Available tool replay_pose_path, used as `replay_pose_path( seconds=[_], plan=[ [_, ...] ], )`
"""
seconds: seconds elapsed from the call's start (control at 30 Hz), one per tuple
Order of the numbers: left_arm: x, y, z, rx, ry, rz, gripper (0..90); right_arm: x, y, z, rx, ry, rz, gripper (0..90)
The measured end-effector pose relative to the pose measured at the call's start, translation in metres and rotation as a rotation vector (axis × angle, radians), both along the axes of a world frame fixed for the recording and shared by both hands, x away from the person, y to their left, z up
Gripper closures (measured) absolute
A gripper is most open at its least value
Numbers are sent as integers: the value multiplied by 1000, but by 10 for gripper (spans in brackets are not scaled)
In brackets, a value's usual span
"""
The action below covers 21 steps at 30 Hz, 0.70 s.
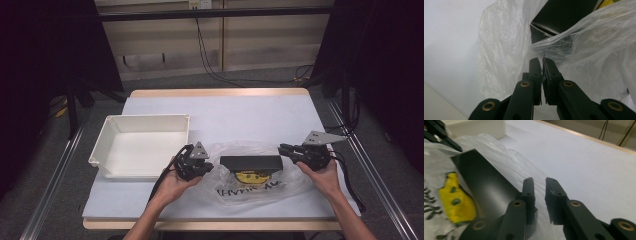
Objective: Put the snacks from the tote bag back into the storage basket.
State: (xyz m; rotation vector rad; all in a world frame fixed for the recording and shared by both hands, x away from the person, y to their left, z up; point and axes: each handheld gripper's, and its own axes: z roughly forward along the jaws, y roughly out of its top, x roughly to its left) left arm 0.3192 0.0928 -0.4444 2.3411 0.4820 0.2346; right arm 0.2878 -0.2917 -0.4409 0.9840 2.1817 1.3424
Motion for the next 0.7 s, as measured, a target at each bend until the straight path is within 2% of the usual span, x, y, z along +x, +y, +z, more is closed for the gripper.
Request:
replay_pose_path(
  seconds=[0.1,0.13,0.17,0.2,0.27,0.43,0.57,0.67,0.7],
  plan=[
    [-2,4,7,-62,-4,10,822,-15,-3,5,25,-35,2,646],
    [-2,5,9,-76,-8,4,814,-20,-4,5,41,-38,10,623],
    [-2,7,13,-72,-17,-1,795,-24,-5,6,50,-51,12,587],
    [-2,7,15,-97,-17,6,774,-29,-6,6,54,-61,12,545],
    [-2,10,19,-113,-21,9,755,-37,-7,7,57,-66,13,472],
    [0,16,25,-131,-32,26,673,-55,-11,5,78,-77,-2,318],
    [-1,16,34,-148,-53,18,609,-68,-12,2,80,-72,-22,215],
    [1,14,39,-144,-56,11,556,-78,-15,2,94,-95,-34,154],
    [2,12,39,-150,-55,5,539,-81,-16,2,92,-97,-57,128]
  ],
)
